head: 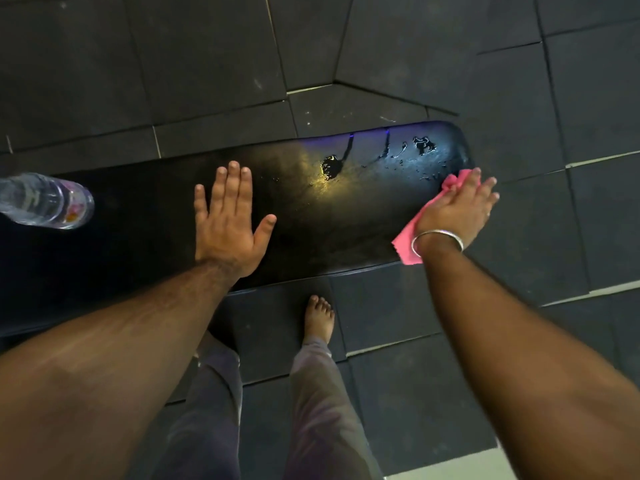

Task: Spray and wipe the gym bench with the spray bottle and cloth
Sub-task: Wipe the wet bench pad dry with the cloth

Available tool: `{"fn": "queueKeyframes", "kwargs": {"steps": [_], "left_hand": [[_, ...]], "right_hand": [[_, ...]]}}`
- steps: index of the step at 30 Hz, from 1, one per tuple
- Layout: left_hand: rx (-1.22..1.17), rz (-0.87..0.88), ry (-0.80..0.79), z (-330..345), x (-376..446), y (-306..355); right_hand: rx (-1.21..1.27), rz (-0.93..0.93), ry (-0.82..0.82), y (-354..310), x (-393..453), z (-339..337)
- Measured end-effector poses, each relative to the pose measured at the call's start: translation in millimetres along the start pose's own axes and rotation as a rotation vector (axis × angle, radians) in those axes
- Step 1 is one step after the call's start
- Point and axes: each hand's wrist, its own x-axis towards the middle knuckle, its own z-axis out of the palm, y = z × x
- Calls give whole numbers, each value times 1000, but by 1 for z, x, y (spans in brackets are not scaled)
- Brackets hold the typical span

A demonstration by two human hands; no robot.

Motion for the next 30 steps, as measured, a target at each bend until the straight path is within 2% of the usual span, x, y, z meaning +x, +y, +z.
{"fn": "queueKeyframes", "kwargs": {"steps": [2,5,8,11,15,17,19,22,26,30], "left_hand": [[11,-10,3,0,0,1],[23,-11,-3,0,0,3],[16,-17,-9,-1,0,2],[-2,-11,-9,-2,0,2],[-20,-11,12,-2,0,0],[-21,-8,14,0,0,0],[-16,-10,14,0,0,0],[-14,-9,8,-1,0,1],[-11,-20,0,-2,1,1],[-12,-15,14,0,1,0]], "right_hand": [[30,-20,12,-3,0,0],[90,-57,27,-12,-60,12],[96,49,1,-18,-106,20],[90,178,-6,-16,-68,12],[18,237,-10,-7,45,-13],[37,213,-40,-9,69,-16],[78,181,-3,-12,58,-12],[140,81,61,-9,-3,-4],[104,-59,-4,-2,-77,10],[92,-98,22,-16,-1,6]]}}
